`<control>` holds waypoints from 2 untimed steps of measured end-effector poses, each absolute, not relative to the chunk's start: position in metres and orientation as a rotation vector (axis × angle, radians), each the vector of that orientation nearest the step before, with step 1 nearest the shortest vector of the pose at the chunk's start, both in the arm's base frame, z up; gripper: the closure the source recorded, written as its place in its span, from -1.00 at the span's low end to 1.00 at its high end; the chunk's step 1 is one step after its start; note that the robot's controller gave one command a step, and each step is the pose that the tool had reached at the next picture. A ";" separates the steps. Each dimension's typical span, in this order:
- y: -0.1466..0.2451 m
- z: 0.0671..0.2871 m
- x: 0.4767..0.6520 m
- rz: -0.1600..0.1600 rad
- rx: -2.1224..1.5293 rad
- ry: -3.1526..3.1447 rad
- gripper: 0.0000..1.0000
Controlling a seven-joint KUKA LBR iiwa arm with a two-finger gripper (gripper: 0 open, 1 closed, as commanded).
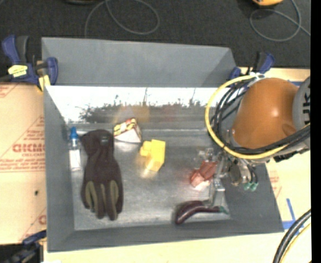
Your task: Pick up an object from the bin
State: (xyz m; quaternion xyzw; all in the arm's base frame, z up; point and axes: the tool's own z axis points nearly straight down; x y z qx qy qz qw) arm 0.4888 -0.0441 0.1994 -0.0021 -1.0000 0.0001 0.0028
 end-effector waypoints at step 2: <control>-0.087 0.089 0.498 0.003 0.040 -3.140 1.00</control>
Offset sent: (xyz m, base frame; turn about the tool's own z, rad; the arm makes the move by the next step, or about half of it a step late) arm 0.0077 -0.0409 -0.1114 -0.0312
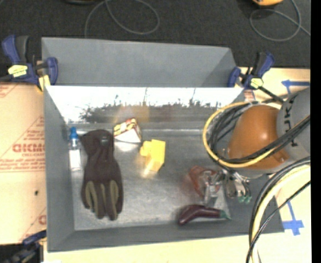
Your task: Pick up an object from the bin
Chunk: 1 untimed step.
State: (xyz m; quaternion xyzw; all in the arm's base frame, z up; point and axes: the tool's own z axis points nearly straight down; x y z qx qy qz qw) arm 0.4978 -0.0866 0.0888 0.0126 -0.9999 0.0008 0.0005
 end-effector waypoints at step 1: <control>-0.086 0.089 0.498 0.003 0.042 -3.141 1.00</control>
Offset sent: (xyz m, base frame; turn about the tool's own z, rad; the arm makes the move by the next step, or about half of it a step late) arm -0.0114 -0.0042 0.0613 0.0002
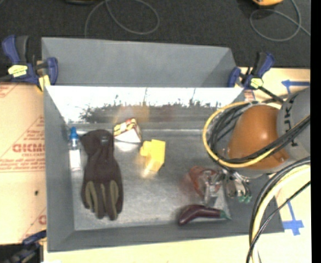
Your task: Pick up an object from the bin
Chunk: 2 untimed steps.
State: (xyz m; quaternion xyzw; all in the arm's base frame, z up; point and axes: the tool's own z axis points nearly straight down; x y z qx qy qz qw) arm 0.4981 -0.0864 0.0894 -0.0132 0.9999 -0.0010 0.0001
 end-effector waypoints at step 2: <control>-0.093 0.163 0.494 -0.005 -0.028 3.140 1.00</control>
Offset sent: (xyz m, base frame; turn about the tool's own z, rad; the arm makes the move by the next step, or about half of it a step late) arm -0.0033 -0.0060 0.0781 0.0073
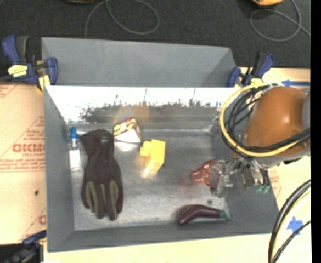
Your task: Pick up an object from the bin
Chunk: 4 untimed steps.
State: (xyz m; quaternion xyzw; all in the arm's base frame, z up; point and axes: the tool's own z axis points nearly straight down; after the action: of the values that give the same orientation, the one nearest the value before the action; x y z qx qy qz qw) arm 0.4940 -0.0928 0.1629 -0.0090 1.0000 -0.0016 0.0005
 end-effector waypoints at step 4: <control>-0.101 0.132 0.497 -0.008 0.039 3.124 1.00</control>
Offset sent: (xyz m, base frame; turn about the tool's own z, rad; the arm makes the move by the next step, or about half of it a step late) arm 0.0076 -0.0083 0.0906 0.0292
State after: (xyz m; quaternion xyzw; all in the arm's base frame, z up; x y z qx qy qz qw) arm 0.4972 -0.1010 0.1319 0.0125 0.9999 -0.0025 0.0089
